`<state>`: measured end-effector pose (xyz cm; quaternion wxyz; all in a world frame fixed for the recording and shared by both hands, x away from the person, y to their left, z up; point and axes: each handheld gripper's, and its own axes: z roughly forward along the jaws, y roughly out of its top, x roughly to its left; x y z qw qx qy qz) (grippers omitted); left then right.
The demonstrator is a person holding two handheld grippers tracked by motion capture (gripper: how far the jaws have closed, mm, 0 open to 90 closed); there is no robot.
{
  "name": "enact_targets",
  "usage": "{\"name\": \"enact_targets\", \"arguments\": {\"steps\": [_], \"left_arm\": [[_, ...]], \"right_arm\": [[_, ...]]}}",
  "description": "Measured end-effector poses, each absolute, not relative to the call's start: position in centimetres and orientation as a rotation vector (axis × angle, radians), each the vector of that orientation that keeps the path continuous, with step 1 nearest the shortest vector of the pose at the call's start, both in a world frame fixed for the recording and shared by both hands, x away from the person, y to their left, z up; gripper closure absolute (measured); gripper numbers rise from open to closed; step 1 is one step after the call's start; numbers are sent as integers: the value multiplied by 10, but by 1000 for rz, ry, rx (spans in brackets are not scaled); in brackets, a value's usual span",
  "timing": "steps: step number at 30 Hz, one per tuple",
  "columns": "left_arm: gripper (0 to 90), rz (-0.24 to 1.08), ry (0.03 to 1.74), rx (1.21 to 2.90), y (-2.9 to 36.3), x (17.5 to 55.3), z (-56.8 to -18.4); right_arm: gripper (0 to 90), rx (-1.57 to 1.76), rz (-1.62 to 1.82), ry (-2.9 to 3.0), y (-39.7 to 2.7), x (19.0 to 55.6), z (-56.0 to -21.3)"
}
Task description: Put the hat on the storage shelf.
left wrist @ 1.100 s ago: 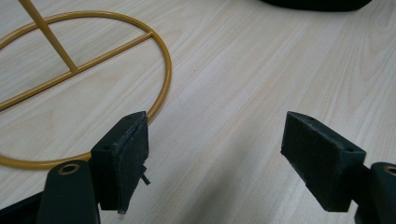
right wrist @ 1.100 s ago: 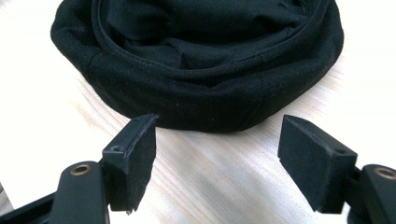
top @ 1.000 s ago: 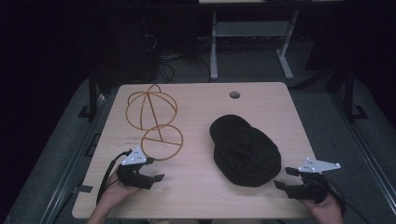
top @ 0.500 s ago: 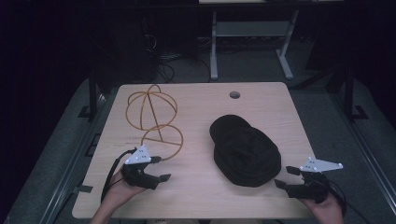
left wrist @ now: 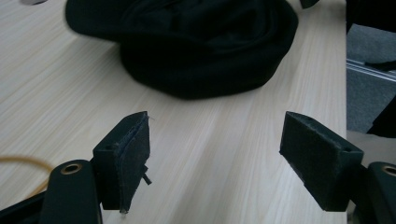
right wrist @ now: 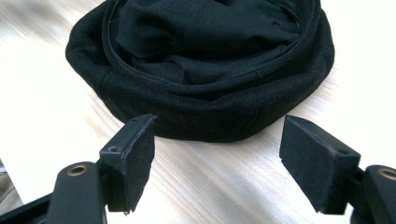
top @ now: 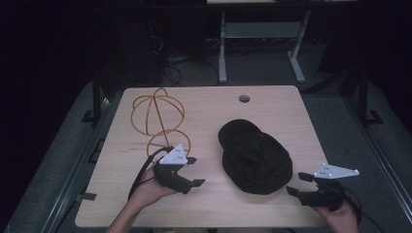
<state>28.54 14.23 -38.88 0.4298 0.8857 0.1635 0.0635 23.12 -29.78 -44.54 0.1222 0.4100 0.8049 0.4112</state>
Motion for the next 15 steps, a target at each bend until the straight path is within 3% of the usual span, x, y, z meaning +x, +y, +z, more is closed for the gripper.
{"name": "enact_targets", "arguments": {"steps": [15], "left_arm": [[254, 124, 260, 2229, 77, 297, -377]], "right_arm": [[262, 1195, 1251, 2329, -301, 232, -443]]}}
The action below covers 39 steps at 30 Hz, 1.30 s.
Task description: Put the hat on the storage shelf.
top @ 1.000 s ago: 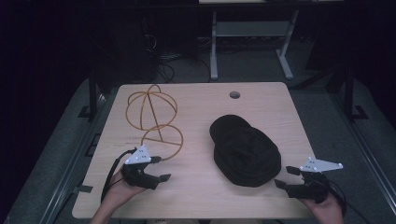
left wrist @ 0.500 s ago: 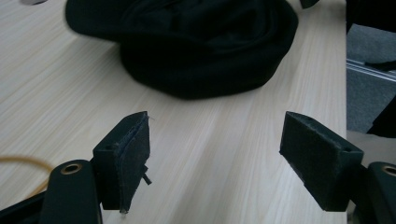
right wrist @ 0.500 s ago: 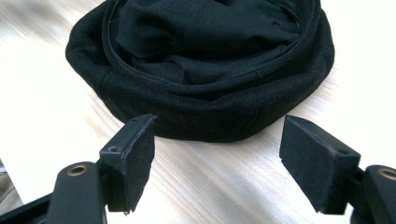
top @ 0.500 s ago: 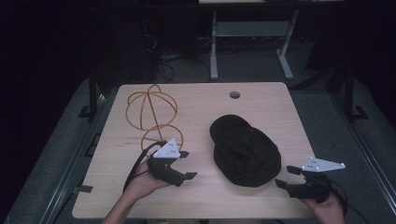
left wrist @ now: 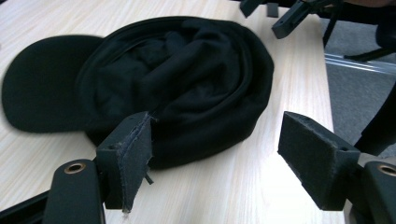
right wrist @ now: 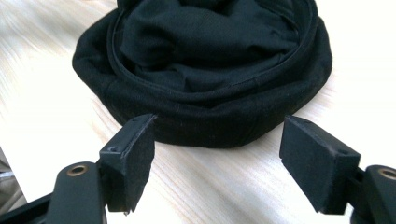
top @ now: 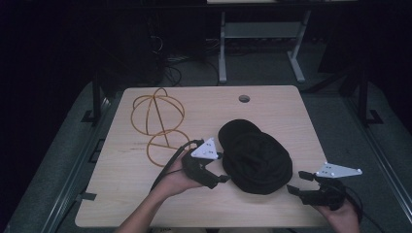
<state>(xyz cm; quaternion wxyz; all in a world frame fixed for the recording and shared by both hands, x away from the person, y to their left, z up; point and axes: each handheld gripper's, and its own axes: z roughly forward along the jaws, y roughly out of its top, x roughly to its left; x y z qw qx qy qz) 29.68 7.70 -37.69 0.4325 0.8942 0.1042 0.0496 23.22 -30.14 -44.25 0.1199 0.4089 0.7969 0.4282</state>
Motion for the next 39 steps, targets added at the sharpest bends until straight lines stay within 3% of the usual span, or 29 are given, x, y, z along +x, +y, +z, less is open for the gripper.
{"name": "enact_targets", "arguments": {"steps": [8, 18, 39], "left_arm": [[321, 50, 156, 2299, 36, 306, -384], [341, -21, 84, 2371, 4, 313, -398], [472, -83, 56, 2536, -12, 324, -433]], "right_arm": [[260, 1194, 1264, 2316, -305, 232, -441], [260, 1195, 1278, 2314, -307, 232, -441], [260, 1185, 1280, 2313, -305, 231, -441]]}}
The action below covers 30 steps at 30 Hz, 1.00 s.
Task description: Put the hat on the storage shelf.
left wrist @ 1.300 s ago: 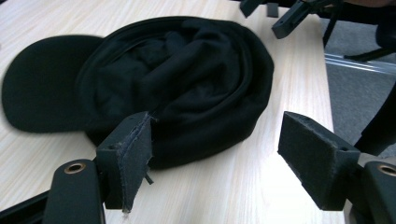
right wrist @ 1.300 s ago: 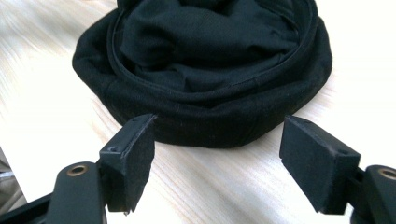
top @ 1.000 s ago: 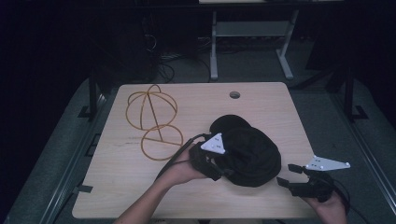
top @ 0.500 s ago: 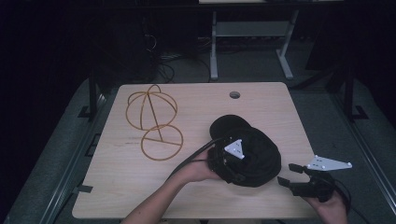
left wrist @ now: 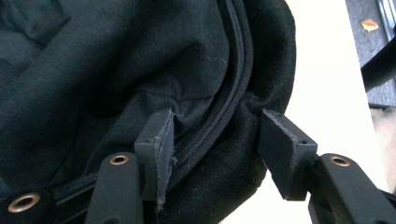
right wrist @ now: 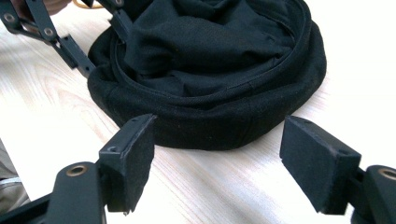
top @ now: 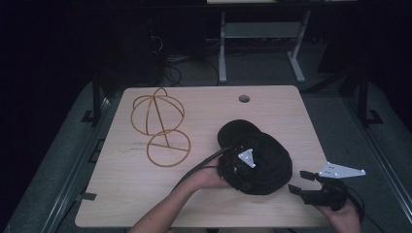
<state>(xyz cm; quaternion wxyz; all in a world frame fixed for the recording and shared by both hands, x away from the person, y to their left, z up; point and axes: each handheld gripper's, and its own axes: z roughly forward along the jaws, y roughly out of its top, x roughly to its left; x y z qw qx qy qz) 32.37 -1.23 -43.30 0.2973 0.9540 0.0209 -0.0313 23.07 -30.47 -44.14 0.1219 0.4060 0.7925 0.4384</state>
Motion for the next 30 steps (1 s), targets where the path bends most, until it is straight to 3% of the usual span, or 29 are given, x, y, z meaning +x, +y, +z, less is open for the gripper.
{"name": "enact_targets", "arguments": {"steps": [14, 30], "left_arm": [[562, -27, -15, 2617, -18, 320, -447], [701, -97, -20, 2623, -20, 326, -444]], "right_arm": [[260, 1188, 1275, 2316, -303, 230, -442], [260, 1188, 1286, 2293, -305, 228, -440]]}}
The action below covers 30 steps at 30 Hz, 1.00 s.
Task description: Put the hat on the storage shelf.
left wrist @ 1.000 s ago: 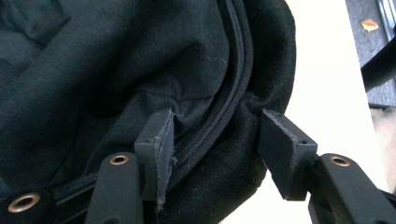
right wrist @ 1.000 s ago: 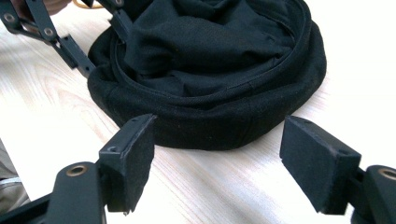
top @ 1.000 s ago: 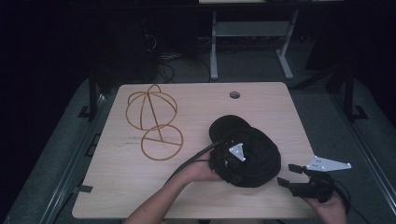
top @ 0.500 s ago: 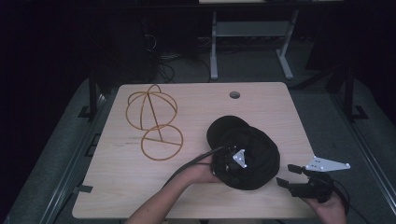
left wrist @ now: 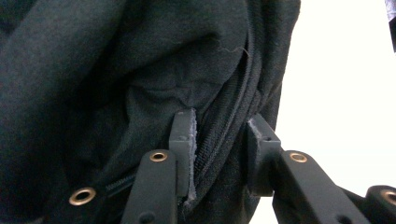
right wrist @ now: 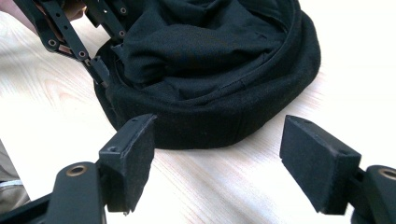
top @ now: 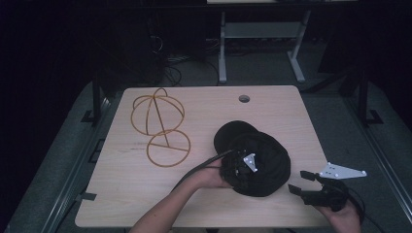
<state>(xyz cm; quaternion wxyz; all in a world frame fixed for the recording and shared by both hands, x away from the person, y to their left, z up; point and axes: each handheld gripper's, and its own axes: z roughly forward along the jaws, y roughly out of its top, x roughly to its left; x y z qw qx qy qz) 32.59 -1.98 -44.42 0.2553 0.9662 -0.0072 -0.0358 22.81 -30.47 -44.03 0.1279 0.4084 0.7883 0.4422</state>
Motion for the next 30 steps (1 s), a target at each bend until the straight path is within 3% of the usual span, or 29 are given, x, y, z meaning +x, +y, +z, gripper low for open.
{"name": "enact_targets", "arguments": {"steps": [4, 12, 30], "left_arm": [[767, -142, -25, 2595, -20, 325, -442], [785, -150, -22, 2547, -17, 321, -430], [792, -303, 98, 2139, 23, 333, -371]], "right_arm": [[259, 1194, 1290, 2287, -306, 228, -441], [257, 1195, 1318, 2251, -309, 227, -438], [229, 1173, 1414, 2144, -303, 222, -422]]}}
